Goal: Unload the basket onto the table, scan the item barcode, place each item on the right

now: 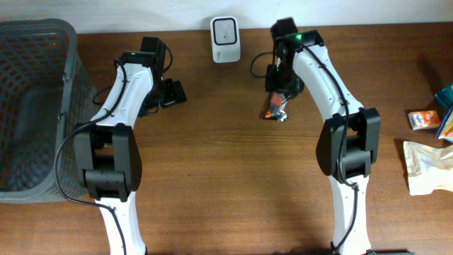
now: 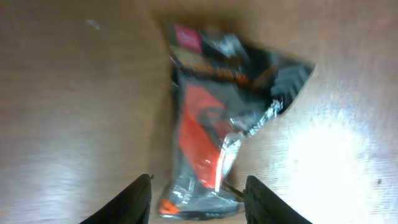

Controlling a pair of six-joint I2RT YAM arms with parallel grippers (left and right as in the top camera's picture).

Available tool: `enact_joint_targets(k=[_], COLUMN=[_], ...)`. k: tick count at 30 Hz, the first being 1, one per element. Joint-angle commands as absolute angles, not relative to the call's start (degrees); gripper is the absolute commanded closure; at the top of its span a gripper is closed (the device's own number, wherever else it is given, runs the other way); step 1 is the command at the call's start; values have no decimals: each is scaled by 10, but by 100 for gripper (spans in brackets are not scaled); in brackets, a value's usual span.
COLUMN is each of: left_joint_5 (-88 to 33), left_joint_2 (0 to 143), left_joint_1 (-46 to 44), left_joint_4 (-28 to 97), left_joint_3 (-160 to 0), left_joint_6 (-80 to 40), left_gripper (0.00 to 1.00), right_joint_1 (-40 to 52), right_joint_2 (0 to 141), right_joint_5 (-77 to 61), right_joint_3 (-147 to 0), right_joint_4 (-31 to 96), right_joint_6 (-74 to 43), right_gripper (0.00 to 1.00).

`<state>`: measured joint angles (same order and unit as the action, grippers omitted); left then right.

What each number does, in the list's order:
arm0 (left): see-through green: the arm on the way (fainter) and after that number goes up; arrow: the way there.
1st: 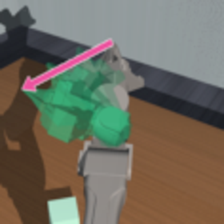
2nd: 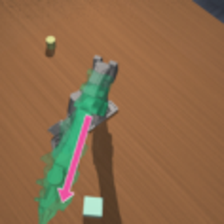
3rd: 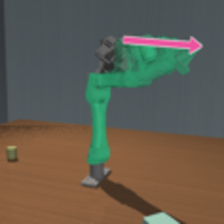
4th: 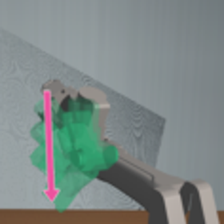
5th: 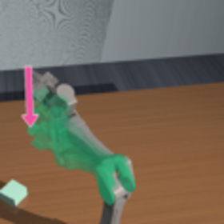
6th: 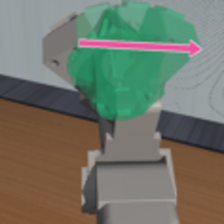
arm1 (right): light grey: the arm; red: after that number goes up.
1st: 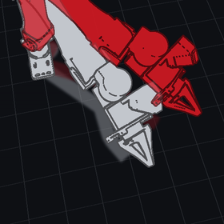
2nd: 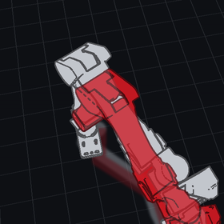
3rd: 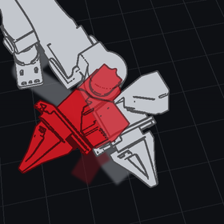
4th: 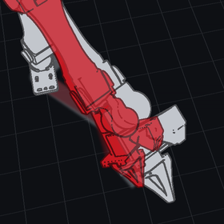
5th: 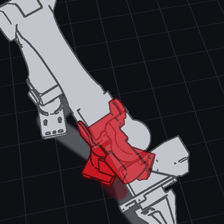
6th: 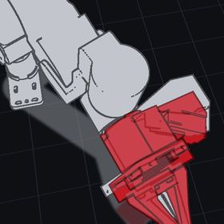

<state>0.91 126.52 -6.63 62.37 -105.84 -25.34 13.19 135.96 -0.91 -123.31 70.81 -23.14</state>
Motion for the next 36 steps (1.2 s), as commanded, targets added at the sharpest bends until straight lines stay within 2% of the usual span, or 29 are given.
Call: enact_joint_targets(k=[1, 11, 14, 16, 24, 29, 32, 34, 36], left_joint_5=[13, 13, 13, 13, 13, 13, 13, 13, 13], left_joint_2=[1248, 1248, 1248, 1248, 1248, 1248, 1248, 1248, 1248], left_joint_1=[-69, -69, -69, -69, -69, -69, -69, -69, -69], left_joint_4=[624, 624, 624, 624, 624, 624, 624, 624, 625], left_joint_3=[-1056, -1056, -1056, -1056, -1056, -1056, -1056, -1056, -1056], left_joint_6=[-252, -252, -252, -252, -252, -252, -252, -252, -252], left_gripper=[1, 1, 1, 1, 1, 1, 1, 1, 1], right_joint_1=[135, 135, 135, 135, 135, 135, 139, 146, 153], right_joint_2=[1364, 1364, 1364, 1364, 1363, 1363, 1363, 1363, 1363], right_joint_5=[6, -6, -4, -4, -6, -75, -138, -153, -161], right_joint_3=[-1164, -1094, -1086, -1087, -1178, -1263, -1303, -1322, -1332], right_joint_4=[684, 601, 587, 582, 600, 588, 536, 503, 465], right_joint_6=[-230, -229, -229, -229, -227, -213, -228, -251, -272], right_gripper=[49, 49, 60, 75, 75, 75, 75, 80, 80])
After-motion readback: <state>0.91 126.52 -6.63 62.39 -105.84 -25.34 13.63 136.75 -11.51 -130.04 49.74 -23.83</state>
